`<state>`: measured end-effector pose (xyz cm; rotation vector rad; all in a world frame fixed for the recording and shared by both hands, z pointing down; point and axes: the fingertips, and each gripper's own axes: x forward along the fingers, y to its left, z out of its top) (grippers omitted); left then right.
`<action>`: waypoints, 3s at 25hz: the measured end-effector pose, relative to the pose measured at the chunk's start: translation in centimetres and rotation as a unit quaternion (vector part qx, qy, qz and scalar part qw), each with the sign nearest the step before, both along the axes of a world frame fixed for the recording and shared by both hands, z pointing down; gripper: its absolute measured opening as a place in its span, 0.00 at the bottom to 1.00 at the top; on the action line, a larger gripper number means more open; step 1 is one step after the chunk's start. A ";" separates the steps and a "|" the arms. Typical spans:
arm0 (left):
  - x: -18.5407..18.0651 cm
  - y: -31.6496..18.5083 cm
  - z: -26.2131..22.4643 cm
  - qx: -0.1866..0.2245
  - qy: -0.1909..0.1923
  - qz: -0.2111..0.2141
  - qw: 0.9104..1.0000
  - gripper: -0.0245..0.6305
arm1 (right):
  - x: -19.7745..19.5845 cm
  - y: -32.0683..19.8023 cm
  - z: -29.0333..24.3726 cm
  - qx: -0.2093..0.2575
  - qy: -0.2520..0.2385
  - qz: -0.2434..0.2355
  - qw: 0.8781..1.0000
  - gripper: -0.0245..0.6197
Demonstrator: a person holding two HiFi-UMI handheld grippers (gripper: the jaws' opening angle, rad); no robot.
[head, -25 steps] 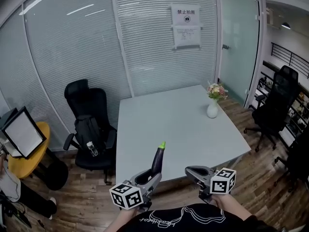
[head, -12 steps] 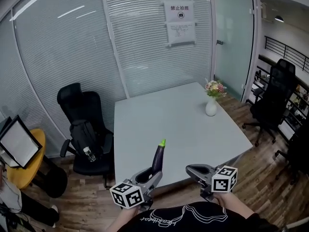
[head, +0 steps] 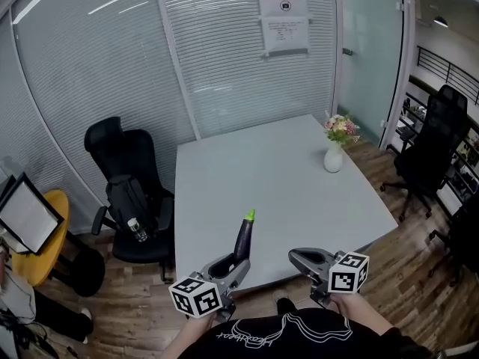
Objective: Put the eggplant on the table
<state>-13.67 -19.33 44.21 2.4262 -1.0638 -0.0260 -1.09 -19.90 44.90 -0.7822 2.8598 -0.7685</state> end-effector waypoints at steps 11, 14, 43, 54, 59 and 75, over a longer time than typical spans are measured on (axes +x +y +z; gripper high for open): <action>-0.1 -7.0 1.3 -0.020 -0.008 -0.030 0.999 0.34 | -0.2 -7.4 0.5 -0.010 0.005 -0.024 1.000 0.05; -0.5 -8.8 2.1 -0.030 -0.008 -0.037 0.999 0.34 | -0.4 -9.2 0.8 -0.012 0.011 -0.030 0.999 0.05; -2.1 -18.8 13.3 -0.126 -0.061 -0.071 0.988 0.34 | -0.4 -17.1 6.3 -0.077 0.037 -0.036 0.996 0.05; -2.8 -20.2 20.1 -0.188 -0.090 -0.064 0.976 0.34 | -1.0 -18.7 8.1 -0.106 0.031 -0.036 0.993 0.05; -2.7 -20.0 22.7 -0.208 -0.103 -0.059 0.971 0.34 | -0.4 -19.0 9.1 -0.117 0.034 -0.027 0.992 0.05; -2.4 -19.8 26.2 -0.230 -0.126 -0.046 0.964 0.34 | 0.5 -18.8 9.8 -0.128 0.036 -0.007 0.991 0.05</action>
